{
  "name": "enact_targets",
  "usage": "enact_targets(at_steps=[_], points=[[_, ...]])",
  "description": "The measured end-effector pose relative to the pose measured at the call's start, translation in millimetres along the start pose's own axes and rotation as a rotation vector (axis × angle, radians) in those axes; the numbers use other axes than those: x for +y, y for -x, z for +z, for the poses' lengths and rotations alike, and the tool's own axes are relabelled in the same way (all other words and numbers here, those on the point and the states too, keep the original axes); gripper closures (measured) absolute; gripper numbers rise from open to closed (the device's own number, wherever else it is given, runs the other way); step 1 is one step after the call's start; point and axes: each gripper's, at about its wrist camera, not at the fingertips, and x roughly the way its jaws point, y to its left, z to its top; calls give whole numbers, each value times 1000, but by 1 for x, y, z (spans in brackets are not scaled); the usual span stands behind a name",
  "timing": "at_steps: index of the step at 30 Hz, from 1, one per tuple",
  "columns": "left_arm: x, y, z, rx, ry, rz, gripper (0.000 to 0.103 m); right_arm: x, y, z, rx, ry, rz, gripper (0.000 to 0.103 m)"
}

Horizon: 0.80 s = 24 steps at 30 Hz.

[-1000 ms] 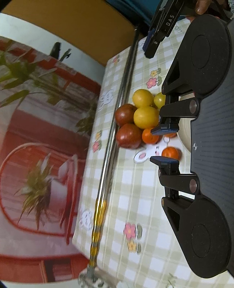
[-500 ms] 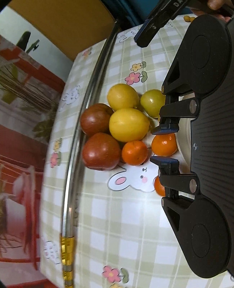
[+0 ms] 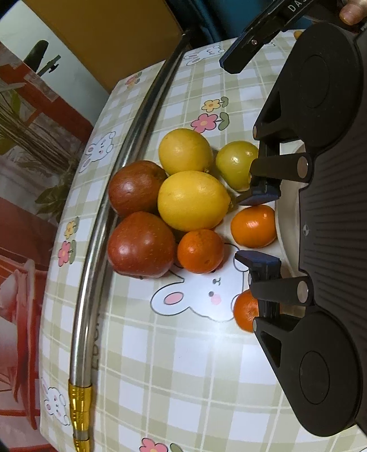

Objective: Organize fruits
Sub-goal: 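Carry the mandarin over the plate with the left tool while the right tool moves toward the pile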

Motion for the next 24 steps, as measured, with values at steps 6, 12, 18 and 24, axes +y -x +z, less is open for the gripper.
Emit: enact_targets(at_steps=[6, 12, 18, 24], points=[[-2, -7, -5, 11, -6, 5, 68, -2, 0, -2, 3, -8, 2, 68], [-1, 6, -7, -38, -16, 32, 68, -3, 2, -3, 6, -12, 0, 68], [-2, 34, -12, -95, -29, 13, 68, 0, 5, -5, 6, -10, 9, 68], [-1, 67, -35, -153, -56, 29, 68, 9, 14, -8, 3, -3, 28, 68]])
